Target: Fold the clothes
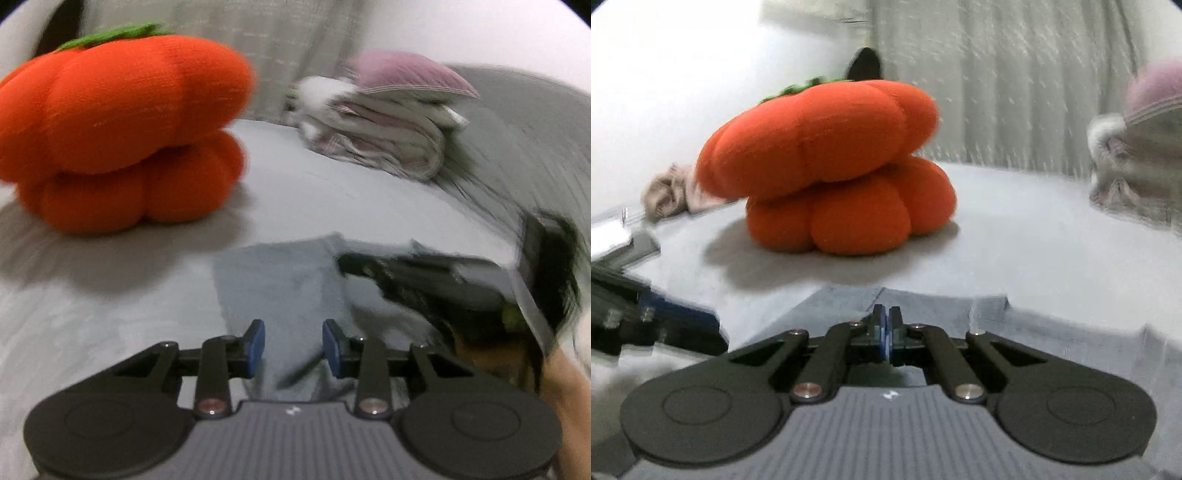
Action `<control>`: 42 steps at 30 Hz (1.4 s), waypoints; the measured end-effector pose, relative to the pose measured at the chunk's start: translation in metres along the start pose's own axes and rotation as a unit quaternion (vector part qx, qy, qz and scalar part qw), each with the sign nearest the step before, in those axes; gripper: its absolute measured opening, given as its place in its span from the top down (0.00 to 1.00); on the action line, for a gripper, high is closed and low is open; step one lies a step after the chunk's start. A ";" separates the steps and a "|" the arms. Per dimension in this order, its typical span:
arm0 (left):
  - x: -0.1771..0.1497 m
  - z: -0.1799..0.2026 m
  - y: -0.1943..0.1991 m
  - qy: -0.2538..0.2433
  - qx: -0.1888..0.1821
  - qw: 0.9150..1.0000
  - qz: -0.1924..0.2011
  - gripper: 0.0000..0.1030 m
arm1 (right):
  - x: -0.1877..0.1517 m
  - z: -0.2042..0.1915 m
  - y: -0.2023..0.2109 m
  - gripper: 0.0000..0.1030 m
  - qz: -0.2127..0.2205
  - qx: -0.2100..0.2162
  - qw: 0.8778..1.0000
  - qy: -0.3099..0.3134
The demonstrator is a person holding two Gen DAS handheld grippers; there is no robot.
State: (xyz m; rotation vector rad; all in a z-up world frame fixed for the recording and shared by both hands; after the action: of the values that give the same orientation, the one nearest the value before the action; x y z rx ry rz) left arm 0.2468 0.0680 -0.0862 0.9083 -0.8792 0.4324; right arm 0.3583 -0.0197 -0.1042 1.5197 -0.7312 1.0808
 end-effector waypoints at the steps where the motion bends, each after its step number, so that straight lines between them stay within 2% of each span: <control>1: -0.002 0.007 -0.003 -0.018 -0.005 1.000 -0.010 0.62 | -0.001 0.007 -0.002 1.00 -0.010 0.004 1.000 -0.025; 4: -0.010 0.022 -0.015 -0.059 -0.011 0.997 -0.045 0.60 | -0.007 0.027 -0.007 1.00 -0.042 0.016 0.994 -0.095; 7: -0.018 0.026 -0.024 -0.087 0.011 0.993 -0.079 0.60 | -0.016 0.036 -0.009 0.98 -0.076 0.030 0.985 -0.152; 9: -0.015 0.028 -0.020 -0.099 0.023 0.992 -0.078 0.60 | -0.019 0.036 -0.006 0.85 -0.095 0.044 0.980 -0.171; 12: -0.007 0.034 -0.009 -0.112 0.024 0.991 -0.064 0.60 | -0.019 0.027 0.006 0.85 -0.117 0.088 0.973 -0.178; 14: -0.006 0.039 -0.007 -0.122 0.026 0.990 -0.064 0.60 | -0.018 0.020 0.015 0.85 -0.131 0.132 0.965 -0.182; 16: -0.010 0.040 -0.010 -0.127 0.030 0.988 -0.079 0.60 | -0.019 0.009 0.026 0.85 -0.155 0.194 0.948 -0.198; 20: -0.029 0.039 -0.018 -0.125 0.043 0.983 -0.127 0.60 | -0.032 -0.013 0.033 0.84 -0.219 0.299 0.905 -0.207; 22: -0.035 0.037 -0.021 -0.110 0.041 0.984 -0.138 0.60 | -0.038 -0.018 0.029 0.81 -0.237 0.298 0.903 -0.201; 24: -0.039 0.039 -0.020 -0.105 0.036 0.983 -0.144 0.60 | -0.043 -0.021 0.025 0.68 -0.249 0.297 0.902 -0.190; 26: -0.041 0.045 -0.017 -0.114 0.028 0.982 -0.151 0.60 | -0.040 -0.023 0.027 0.57 -0.242 0.317 0.899 -0.182; 28: -0.047 0.049 -0.015 -0.114 0.021 0.980 -0.159 0.60 | -0.038 -0.025 0.031 0.50 -0.234 0.332 0.898 -0.169; 30: -0.052 0.050 -0.012 -0.105 0.018 0.981 -0.164 0.60 | -0.039 -0.030 0.034 0.48 -0.227 0.336 0.903 -0.143; 34: -0.055 0.056 -0.005 -0.106 0.017 0.980 -0.168 0.60 | -0.040 -0.039 0.038 0.48 -0.210 0.334 0.913 -0.106; 37: -0.052 0.056 0.000 -0.115 0.034 0.979 -0.166 0.59 | -0.042 -0.043 0.036 0.48 -0.198 0.329 0.919 -0.095; 39: -0.050 0.054 0.003 -0.123 0.052 0.977 -0.165 0.58 | -0.043 -0.046 0.034 0.58 -0.195 0.328 0.920 -0.089; 41: -0.048 0.051 0.006 -0.129 0.067 0.976 -0.165 0.58 | -0.046 -0.042 0.033 0.90 -0.203 0.329 0.918 -0.087; 42: -0.047 0.050 0.007 -0.133 0.073 0.975 -0.163 0.58 | -0.047 -0.041 0.032 0.93 -0.207 0.331 0.916 -0.088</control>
State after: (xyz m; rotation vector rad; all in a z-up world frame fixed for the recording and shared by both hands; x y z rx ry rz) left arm 0.1909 0.0320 -0.1048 1.2443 -0.9283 0.0917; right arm 0.3011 0.0076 -0.1333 2.2486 -0.1197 0.9078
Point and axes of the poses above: each gripper's, at about its wrist camera, not at the fingertips, and y roughly against the way its jaws point, z to its right, x to its top, the point moved 9 cm from there along -y, roughly the way its jaws point, and after that the axes turned 13 degrees about -x, right-handed, at the moved point
